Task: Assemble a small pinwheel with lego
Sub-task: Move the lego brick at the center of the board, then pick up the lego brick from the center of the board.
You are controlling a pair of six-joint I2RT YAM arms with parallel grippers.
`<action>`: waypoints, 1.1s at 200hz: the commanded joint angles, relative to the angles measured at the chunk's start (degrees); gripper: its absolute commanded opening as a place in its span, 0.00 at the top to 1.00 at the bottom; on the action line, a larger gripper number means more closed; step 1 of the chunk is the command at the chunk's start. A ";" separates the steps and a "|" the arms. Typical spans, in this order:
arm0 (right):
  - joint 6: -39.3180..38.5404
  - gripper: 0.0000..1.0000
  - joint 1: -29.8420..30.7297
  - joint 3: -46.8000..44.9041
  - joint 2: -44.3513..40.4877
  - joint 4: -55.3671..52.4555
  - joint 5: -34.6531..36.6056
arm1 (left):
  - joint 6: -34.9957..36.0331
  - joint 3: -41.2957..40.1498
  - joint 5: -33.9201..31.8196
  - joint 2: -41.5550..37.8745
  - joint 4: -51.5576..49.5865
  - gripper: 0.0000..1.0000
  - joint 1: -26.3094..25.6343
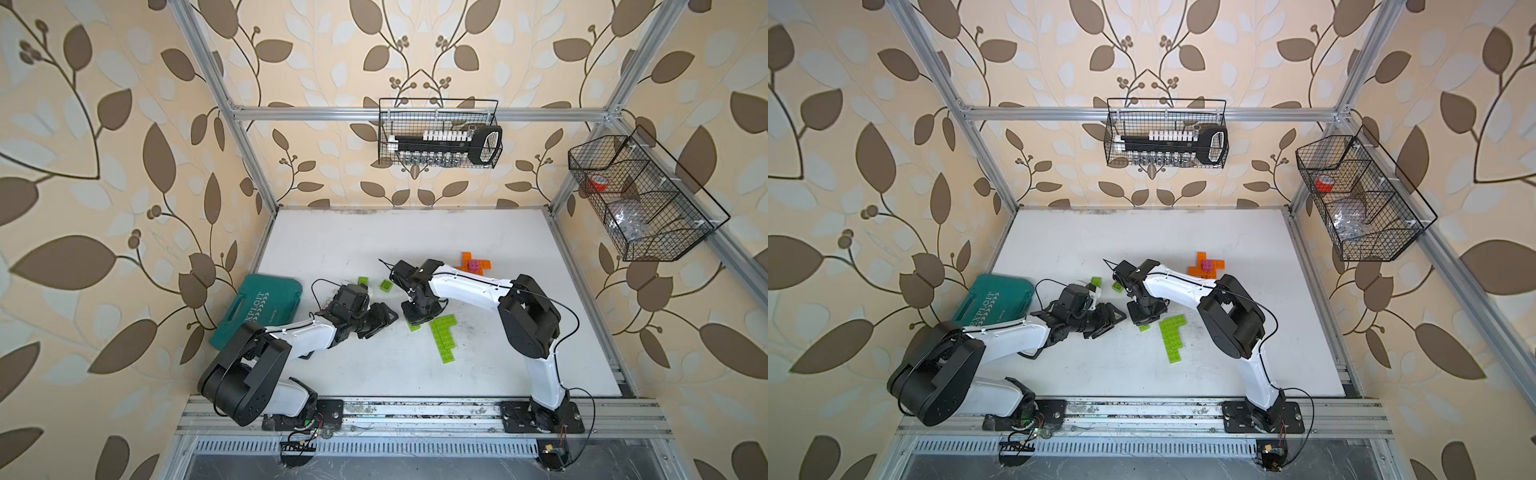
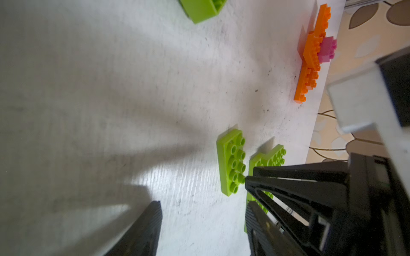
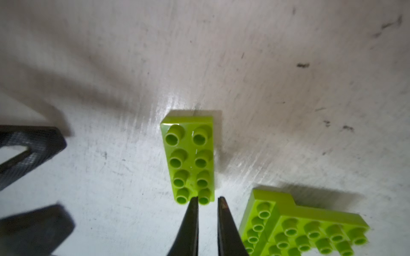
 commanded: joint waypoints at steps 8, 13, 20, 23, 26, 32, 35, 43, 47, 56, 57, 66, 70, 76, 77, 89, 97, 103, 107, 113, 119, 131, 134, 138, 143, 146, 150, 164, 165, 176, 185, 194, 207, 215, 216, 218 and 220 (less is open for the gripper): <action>0.03 0.86 -0.09 0.22 1.49 -0.20 -0.58 | 0.73 1.45 0.08 -0.40 -0.68 0.37 0.15; 0.10 0.85 -0.13 0.22 1.61 -0.18 -0.73 | 0.77 1.47 0.08 -0.45 -0.77 0.37 0.17; 0.15 0.85 -0.17 0.22 1.79 -0.18 -0.95 | 0.80 1.42 0.08 -0.35 -0.87 0.37 0.15; 0.15 0.85 -0.12 0.22 1.85 -0.13 -1.11 | 0.80 1.41 0.00 -0.34 -0.86 0.37 0.15; 0.14 0.85 -0.15 0.26 1.89 -0.09 -1.22 | 0.77 1.40 0.00 -0.35 -0.98 0.37 0.15; 0.14 0.85 -0.09 0.23 1.89 0.04 -1.47 | 0.79 1.32 -0.10 -0.31 -0.96 0.37 0.17; 0.10 0.84 -0.09 0.22 1.95 0.04 -1.50 | 0.74 1.32 -0.10 -0.34 -0.99 0.37 0.15; 0.18 0.84 -0.20 0.18 1.96 0.07 -1.55 | 0.80 1.08 -0.18 -0.29 -1.04 0.36 0.15; 0.19 0.84 -0.10 0.20 2.05 -0.01 -1.45 | 0.82 1.05 -0.14 -0.35 -1.03 0.36 0.15; 0.16 0.84 -0.10 0.18 2.15 -0.05 -1.49 | 0.73 0.97 -0.10 -0.31 -0.95 0.36 0.15; 0.17 0.84 -0.09 0.20 2.20 -0.08 -1.51 | 0.73 0.97 -0.06 -0.29 -0.95 0.36 0.15; 0.24 0.84 -0.08 0.21 2.33 -0.19 -1.36 | 0.73 0.96 -0.01 -0.22 -0.94 0.36 0.15; 0.19 0.84 -0.09 0.14 2.41 -0.23 -1.29 | 0.73 0.88 -0.01 -0.26 -0.86 0.36 0.15; 0.23 0.84 -0.12 0.06 2.50 -0.28 -1.22 | 0.73 0.81 0.04 -0.21 -0.78 0.36 0.15; 0.21 0.84 -0.10 0.05 2.50 -0.28 -1.24 | 0.73 0.80 0.01 -0.24 -0.77 0.36 0.20; 0.35 0.84 -0.13 0.17 2.84 -0.67 -0.77 | 0.73 0.76 0.07 -0.27 -0.77 0.36 0.15; 0.51 0.84 -0.09 0.22 3.07 -0.95 -0.45 | 0.73 0.96 0.08 -0.22 -0.77 0.36 0.15; 0.57 0.84 -0.13 0.22 3.19 -1.21 -0.21 | 0.73 0.90 0.20 -0.18 -0.79 0.36 0.15; 0.67 0.84 -0.12 0.37 3.36 -1.40 -0.04 | 0.81 0.96 0.17 -0.12 -0.79 0.36 0.15; 0.82 0.84 -0.13 0.56 3.59 -1.85 0.25 | 0.82 0.97 0.12 -0.06 -0.86 0.36 0.16; 0.93 0.84 -0.11 0.65 3.73 -2.10 0.51 | 0.90 0.98 0.08 -0.02 -0.95 0.36 0.15; 0.98 0.84 -0.09 0.81 4.15 -2.49 0.88 | 0.91 1.01 0.12 0.23 -1.03 0.36 0.15; 0.99 0.85 -0.09 0.76 4.22 -2.54 0.91 | 0.91 0.98 0.16 0.25 -1.03 0.36 0.22; 0.98 0.85 -0.12 0.76 4.33 -2.62 0.98 | 0.91 0.97 0.17 0.33 -1.03 0.36 0.16; 1.05 0.85 -0.11 0.82 4.39 -2.71 0.95 | 0.91 0.97 0.25 0.41 -0.99 0.36 0.15; 0.99 0.85 -0.10 0.80 4.48 -2.70 0.99 | 0.91 0.95 0.21 0.42 -0.95 0.36 0.15; 0.98 0.86 -0.15 0.91 4.56 -2.79 1.07 | 0.91 0.90 0.23 0.35 -0.94 0.36 0.15; 0.98 0.87 -0.14 1.05 4.79 -3.22 1.36 | 0.91 0.83 0.12 0.26 -1.10 0.36 0.15; 0.98 0.87 -0.16 1.03 4.75 -3.29 1.37 | 0.91 0.81 0.10 0.26 -1.11 0.36 0.15; 0.98 0.88 -0.12 1.06 4.79 -3.53 1.63 | 0.91 0.79 0.04 0.04 -1.37 0.36 0.15; 1.02 0.89 -0.13 0.96 4.81 -3.77 1.77 | 0.91 0.84 -0.16 -0.07 -1.67 0.36 0.15; 1.05 0.90 -0.13 0.92 4.79 -3.80 1.71 | 0.95 0.96 -0.50 -0.03 -2.47 0.36 0.15; 1.07 0.91 -0.11 0.69 4.68 -3.83 1.48 | 1.06 1.05 -1.17 -0.29 -3.67 0.36 0.15; 1.06 0.92 -0.09 0.59 4.55 -3.82 1.53 | 0.99 0.97 -1.54 -0.46 -4.06 0.36 0.15; 1.06 0.92 -0.09 0.58 4.54 -3.81 1.45 | 0.99 0.97 -1.57 -0.50 -4.08 0.36 0.15; 1.06 0.92 -0.09 0.57 4.49 -3.85 1.52 | 0.95 0.97 -1.63 -0.57 -4.10 0.36 0.15; 1.06 0.92 -0.09 0.46 4.45 -3.88 1.45 | 0.92 0.97 -1.67 -0.68 -4.11 0.36 0.15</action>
